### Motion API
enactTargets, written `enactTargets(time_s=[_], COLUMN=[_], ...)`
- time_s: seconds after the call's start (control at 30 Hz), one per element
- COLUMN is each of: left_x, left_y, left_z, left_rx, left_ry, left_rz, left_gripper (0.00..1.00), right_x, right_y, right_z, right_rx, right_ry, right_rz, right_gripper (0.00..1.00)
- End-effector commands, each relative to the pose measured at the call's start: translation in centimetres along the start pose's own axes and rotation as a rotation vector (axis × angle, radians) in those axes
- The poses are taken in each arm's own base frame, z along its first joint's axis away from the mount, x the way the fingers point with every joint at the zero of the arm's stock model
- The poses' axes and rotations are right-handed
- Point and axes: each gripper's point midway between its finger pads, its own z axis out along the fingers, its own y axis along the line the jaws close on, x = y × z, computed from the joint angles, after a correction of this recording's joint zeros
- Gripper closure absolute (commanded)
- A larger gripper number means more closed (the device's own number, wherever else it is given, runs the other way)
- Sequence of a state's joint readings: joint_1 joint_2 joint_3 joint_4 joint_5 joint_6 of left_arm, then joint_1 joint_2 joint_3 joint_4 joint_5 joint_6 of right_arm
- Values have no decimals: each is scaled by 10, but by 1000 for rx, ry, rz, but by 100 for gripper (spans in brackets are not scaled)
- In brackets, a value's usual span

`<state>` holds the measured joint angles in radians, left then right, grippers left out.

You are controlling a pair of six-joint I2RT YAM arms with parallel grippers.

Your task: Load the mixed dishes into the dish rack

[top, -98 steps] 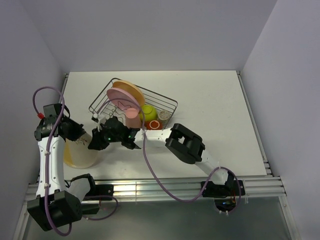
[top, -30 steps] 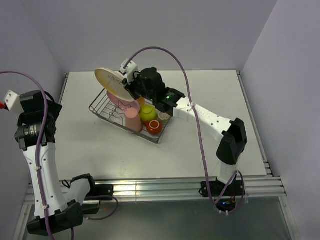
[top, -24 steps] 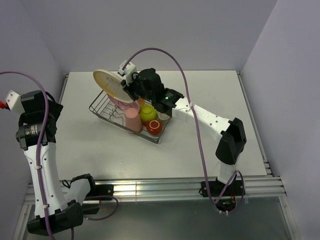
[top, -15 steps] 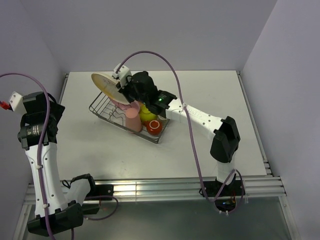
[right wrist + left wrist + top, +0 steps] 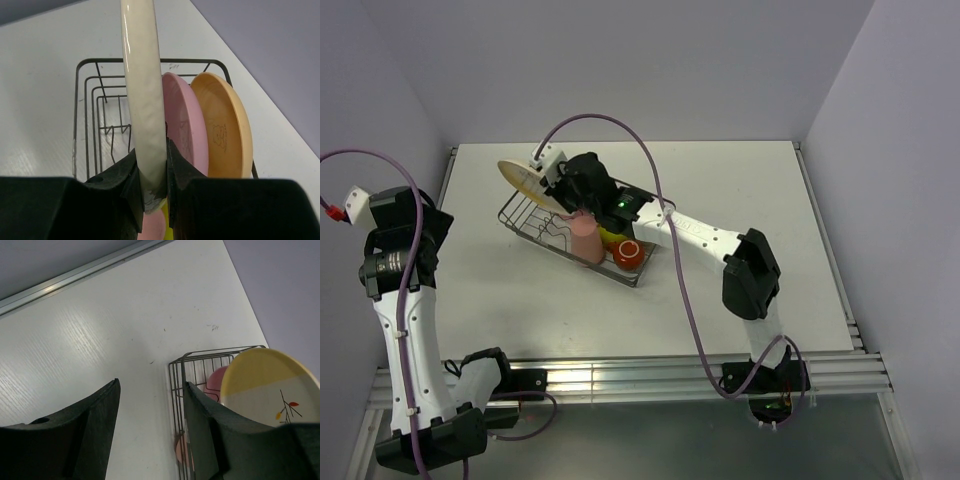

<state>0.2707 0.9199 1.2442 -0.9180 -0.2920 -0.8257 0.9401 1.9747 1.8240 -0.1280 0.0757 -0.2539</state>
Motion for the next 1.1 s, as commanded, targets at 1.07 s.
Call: enactTargets(time_s=[1.07], left_x=[4], left_y=[-4], left_z=[3], left_rx=[37], left_ry=[-1], left_rz=[8], left_gripper=[42], right_x=[-46], right_y=[-27], right_z=[8], right_rx=[98], right_ry=[-170], right_rz=[-52], right_gripper=[100])
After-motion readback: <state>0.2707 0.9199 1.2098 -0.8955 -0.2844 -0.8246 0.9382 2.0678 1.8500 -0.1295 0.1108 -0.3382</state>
